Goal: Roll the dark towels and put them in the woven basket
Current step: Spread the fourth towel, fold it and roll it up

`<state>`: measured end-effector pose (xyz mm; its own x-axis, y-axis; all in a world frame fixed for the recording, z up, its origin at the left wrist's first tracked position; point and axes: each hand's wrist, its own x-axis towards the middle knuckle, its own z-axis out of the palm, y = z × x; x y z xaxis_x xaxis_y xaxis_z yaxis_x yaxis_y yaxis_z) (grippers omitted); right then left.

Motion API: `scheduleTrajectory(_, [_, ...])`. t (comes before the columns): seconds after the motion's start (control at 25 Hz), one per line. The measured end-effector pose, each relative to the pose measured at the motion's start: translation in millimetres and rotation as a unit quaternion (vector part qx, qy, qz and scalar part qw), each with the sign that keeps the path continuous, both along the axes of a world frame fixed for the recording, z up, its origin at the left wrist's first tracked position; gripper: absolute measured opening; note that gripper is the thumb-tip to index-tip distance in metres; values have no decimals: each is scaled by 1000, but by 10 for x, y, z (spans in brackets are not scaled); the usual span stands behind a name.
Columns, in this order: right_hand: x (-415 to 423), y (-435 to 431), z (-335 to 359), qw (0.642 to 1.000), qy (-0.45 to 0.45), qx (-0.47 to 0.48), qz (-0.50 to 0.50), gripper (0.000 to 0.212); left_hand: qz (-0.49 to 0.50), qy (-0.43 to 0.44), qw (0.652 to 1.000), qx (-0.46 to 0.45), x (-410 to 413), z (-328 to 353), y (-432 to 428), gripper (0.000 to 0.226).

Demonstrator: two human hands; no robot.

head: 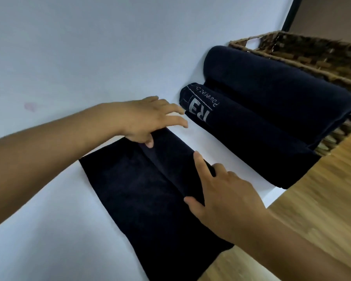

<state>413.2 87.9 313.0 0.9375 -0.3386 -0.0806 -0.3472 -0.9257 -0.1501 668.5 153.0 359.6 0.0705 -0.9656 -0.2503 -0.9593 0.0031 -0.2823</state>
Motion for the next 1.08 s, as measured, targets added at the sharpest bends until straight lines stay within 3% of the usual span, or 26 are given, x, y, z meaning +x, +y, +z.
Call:
scheduleTrajectory(0.08, [20,-123,-12,999,13,23,-21,85,60,-35,980,185,-95,-34,-313,92])
scheduleTrajectory(0.16, [69,-301,27,992,12,112,-58,84,81,12,966,246,-103,-117,-536,82])
scheduleTrajectory(0.28, [148,-487,43,989,-1,113,-92,81,90,87,973,197,-44,-87,-727,71])
scheduleTrajectory(0.44, [142,-198,-190,987,-44,-132,-86,82,4,83,997,-5,8,-261,-474,70])
scheduleTrajectory(0.52, [84,94,-329,972,-69,-207,-90,82,-48,78,987,-135,41,-494,-81,75])
scheduleTrajectory(0.64, [34,667,-433,983,-76,-160,-38,82,-15,68,973,-221,42,-816,589,84])
scheduleTrajectory(0.76, [-80,1026,-292,988,-97,-93,71,69,1,80,965,-250,44,-1009,1038,70])
scheduleTrajectory(0.84, [-105,927,-79,985,-153,-41,67,61,4,92,962,-255,62,-1042,1183,62])
scheduleTrajectory(1.0, [-50,437,125,995,-76,52,-39,90,-26,95,971,-216,118,-623,961,57])
scheduleTrajectory(1.08, [-35,370,58,997,-48,56,-26,92,-50,82,989,-116,140,-146,633,60])
